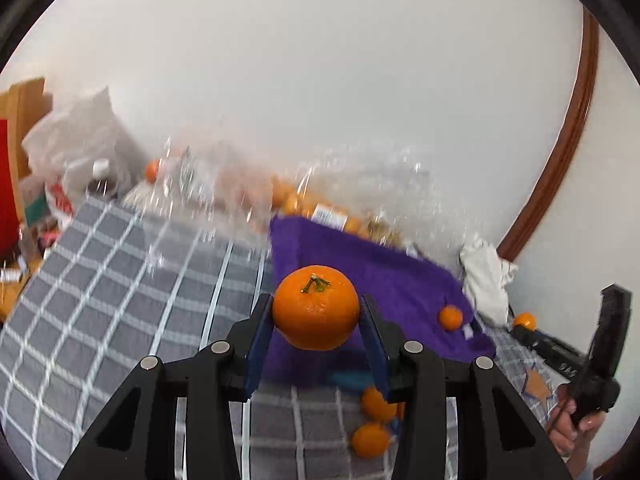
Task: Organize fruits
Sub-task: 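Carry both tangerines onto the purple towel and open both tools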
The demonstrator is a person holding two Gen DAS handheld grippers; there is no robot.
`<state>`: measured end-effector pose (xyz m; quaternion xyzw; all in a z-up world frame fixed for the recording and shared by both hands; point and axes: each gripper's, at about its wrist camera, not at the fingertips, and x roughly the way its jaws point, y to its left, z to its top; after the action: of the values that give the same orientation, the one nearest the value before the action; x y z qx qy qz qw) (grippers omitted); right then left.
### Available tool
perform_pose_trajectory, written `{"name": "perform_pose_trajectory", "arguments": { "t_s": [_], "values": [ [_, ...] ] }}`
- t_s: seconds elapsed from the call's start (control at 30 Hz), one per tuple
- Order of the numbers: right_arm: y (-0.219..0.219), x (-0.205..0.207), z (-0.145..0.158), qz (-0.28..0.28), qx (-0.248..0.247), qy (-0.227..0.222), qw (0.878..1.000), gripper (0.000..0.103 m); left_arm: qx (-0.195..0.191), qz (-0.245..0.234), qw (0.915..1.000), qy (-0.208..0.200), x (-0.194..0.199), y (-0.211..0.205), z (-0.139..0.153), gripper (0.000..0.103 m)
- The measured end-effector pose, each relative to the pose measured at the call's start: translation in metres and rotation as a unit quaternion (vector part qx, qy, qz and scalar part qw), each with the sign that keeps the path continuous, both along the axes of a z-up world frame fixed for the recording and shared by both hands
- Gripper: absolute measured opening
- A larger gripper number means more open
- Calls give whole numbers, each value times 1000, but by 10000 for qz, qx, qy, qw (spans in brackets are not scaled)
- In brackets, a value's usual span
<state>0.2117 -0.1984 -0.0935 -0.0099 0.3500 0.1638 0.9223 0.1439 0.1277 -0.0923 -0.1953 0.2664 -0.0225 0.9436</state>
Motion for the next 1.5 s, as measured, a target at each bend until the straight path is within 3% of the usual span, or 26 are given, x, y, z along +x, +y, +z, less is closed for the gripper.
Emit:
{"name": "perform_pose_trajectory", "arguments": {
  "t_s": [0.27, 0.5, 0.7, 1.0, 1.23, 1.5],
  "values": [
    [20, 62, -17, -56, 332, 380, 9987, 33, -148, 42, 9999, 21, 52, -4, 12, 41],
    [40, 73, -55, 141, -69, 633, 9979, 33, -278, -117, 9992, 268, 82, -27, -26, 41],
    [43, 71, -69, 272, -238, 732, 9967, 33, 208, -307, 9965, 744, 106, -51, -41, 41],
    [41, 75, -86, 238, -341, 944, 9947, 33, 456, -562, 9904, 1176, 118, -71, -69, 41],
    [38, 72, -86, 205, -253, 938, 9951, 33, 662, -510, 9896, 1170, 116, -75, -73, 41],
    [35, 65, -76, 237, -134, 769, 9967, 42, 991, -467, 9880, 1089, 114, -84, -75, 41]
  ]
}}
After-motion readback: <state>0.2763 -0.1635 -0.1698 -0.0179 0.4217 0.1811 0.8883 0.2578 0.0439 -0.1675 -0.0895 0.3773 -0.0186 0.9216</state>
